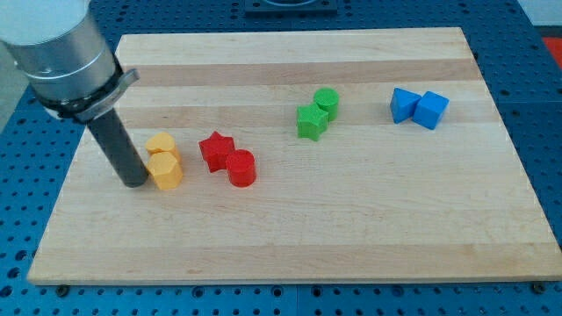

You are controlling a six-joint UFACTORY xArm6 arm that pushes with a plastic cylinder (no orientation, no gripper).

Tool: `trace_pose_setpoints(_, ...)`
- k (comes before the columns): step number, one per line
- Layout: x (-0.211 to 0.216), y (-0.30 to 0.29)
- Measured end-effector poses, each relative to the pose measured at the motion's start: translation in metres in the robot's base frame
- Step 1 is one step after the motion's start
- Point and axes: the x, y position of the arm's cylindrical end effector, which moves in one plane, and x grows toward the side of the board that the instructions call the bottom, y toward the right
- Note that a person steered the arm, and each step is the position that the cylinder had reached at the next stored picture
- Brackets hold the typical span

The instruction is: Move the yellow hexagon closer to the red star

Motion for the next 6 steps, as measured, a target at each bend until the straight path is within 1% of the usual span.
trace_pose_setpoints(1, 0.000, 0.024)
trace_pose_setpoints(2, 0.000, 0.029)
trace_pose_setpoints(5, 0.000, 0.035)
trace_pose_setpoints(6, 0.005, 0.025)
